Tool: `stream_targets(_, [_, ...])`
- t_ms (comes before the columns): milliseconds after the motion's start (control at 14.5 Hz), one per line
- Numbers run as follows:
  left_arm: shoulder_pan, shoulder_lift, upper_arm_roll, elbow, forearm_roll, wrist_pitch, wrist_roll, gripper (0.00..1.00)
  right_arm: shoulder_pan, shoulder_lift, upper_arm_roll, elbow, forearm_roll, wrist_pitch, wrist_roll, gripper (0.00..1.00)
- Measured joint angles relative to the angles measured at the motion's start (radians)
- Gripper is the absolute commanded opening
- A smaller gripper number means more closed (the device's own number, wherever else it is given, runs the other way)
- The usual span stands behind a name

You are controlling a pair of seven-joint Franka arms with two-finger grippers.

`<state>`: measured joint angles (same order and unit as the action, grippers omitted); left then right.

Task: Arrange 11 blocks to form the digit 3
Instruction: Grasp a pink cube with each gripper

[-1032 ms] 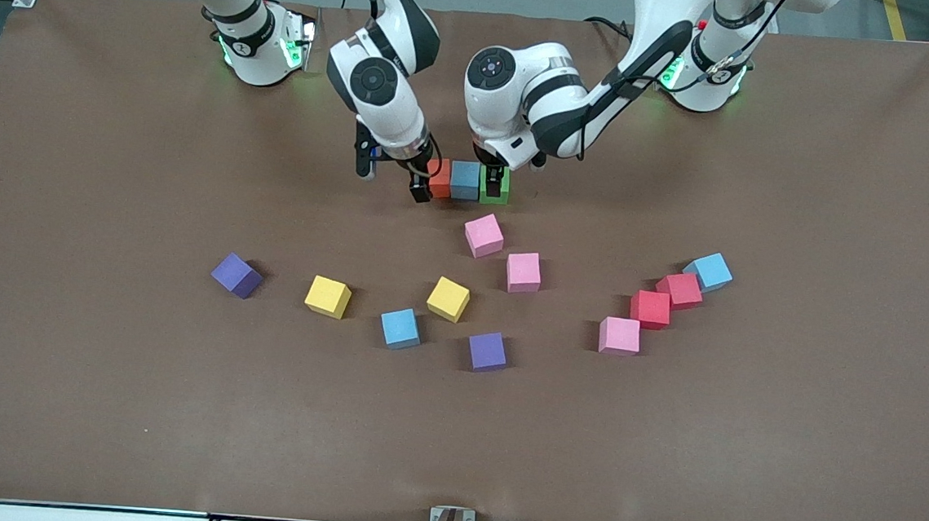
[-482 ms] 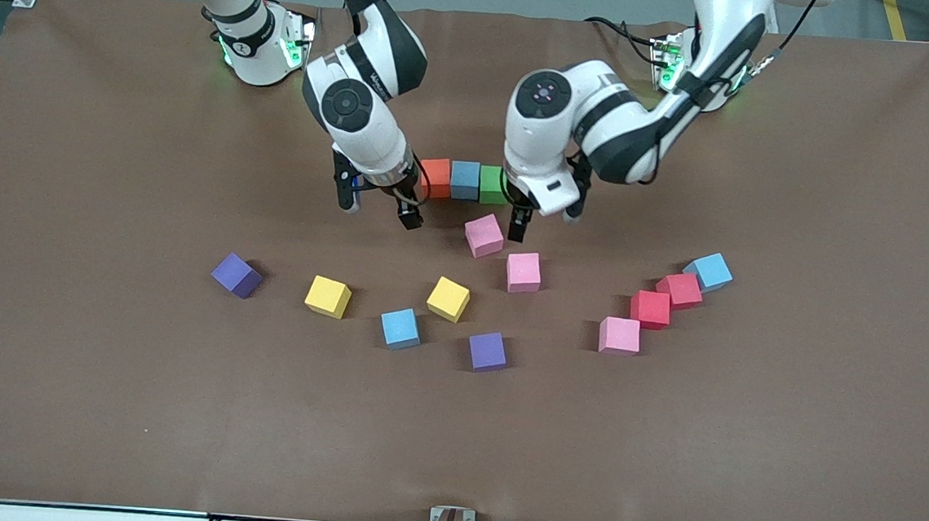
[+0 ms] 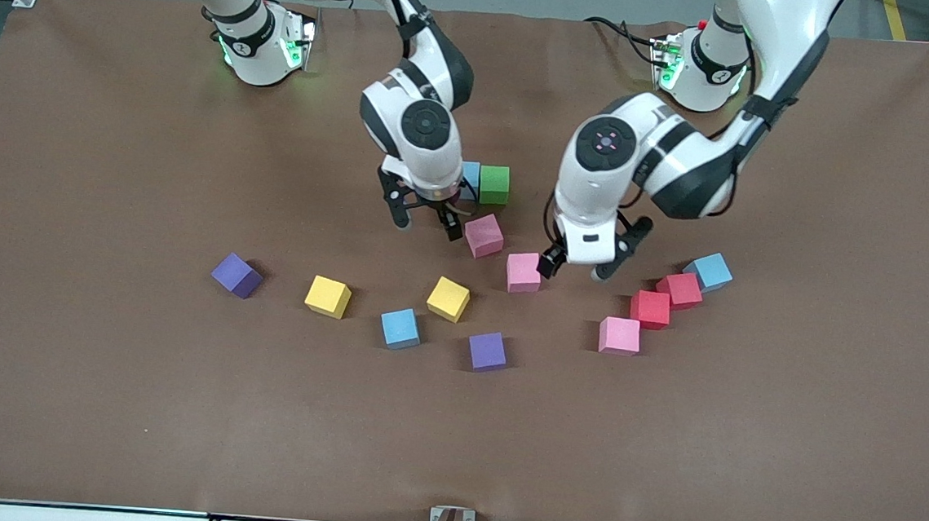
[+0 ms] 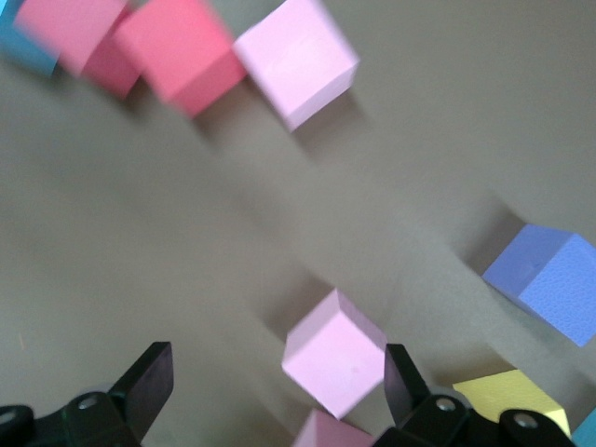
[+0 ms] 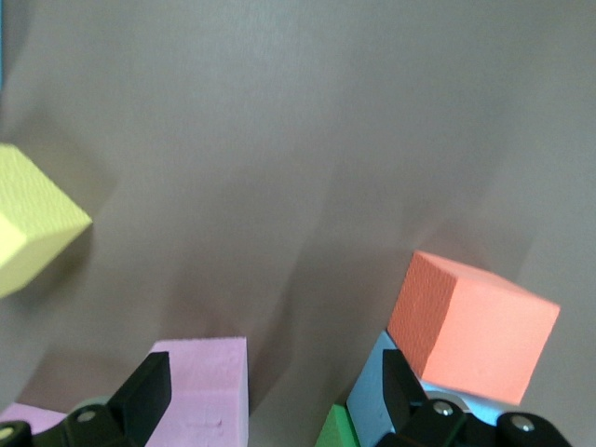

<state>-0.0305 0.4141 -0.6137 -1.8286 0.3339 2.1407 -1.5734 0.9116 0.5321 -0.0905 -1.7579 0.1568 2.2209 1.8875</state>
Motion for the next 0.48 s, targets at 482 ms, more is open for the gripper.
stream_targets(482, [0.087, 0.135, 0.002, 0.134, 0.070, 0.001, 0.590, 1.00, 0.022, 0.132, 0.000, 0.172, -0.049, -0.032, 0.097, 1.00])
